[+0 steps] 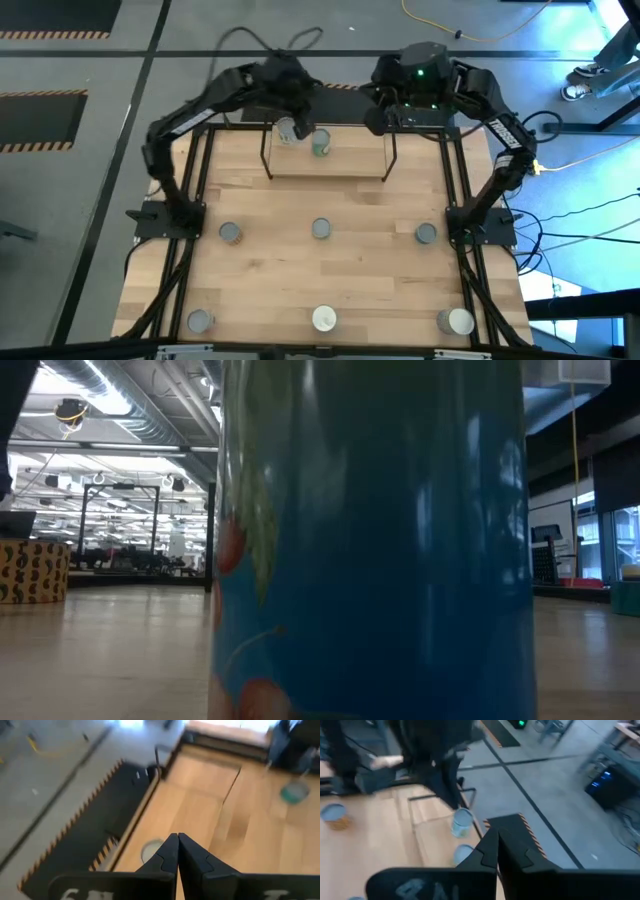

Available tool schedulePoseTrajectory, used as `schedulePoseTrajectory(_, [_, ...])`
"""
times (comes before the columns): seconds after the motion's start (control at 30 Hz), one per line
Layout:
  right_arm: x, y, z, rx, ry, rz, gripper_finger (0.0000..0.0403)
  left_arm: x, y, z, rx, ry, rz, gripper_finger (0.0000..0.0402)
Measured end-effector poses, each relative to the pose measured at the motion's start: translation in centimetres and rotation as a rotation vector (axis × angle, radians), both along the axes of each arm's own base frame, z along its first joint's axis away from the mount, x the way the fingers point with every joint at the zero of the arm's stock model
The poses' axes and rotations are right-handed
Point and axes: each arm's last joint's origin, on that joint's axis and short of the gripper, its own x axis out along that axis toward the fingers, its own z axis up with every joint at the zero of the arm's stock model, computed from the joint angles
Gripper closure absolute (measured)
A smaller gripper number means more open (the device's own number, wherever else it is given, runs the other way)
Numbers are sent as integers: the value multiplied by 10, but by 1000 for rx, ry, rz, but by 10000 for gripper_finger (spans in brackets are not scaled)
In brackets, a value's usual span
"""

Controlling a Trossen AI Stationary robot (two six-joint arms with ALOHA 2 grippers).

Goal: Pick and place cans onto a shelf
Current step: Put the pink can on the shelf aligned with the white can

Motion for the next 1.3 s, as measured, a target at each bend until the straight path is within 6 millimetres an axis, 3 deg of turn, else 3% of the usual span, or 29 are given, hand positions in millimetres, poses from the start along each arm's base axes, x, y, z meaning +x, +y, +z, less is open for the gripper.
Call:
schedulePoseTrajectory(0.13, [-3, -2, -3, -26, 52, -35, 397, 26, 6, -39, -86, 146, -25, 401])
schedulePoseTrajectory(0.33, [-5, -7, -3, -28, 57, -57, 397, 58, -5, -88, -175, 331, -98, 401])
schedulePoseTrajectory(0.63, [-9, -16, -3, -27, 57, -89, 397, 95, -16, -134, -174, 406, -152, 401])
schedulePoseTrajectory(0.9, [-9, -16, -3, -40, 71, -78, 397, 108, -4, -166, -85, 508, -34, 401])
schedulePoseTrajectory(1.3, [-9, -16, -3, -38, 73, -78, 397, 95, 23, -168, -119, 517, 42, 401])
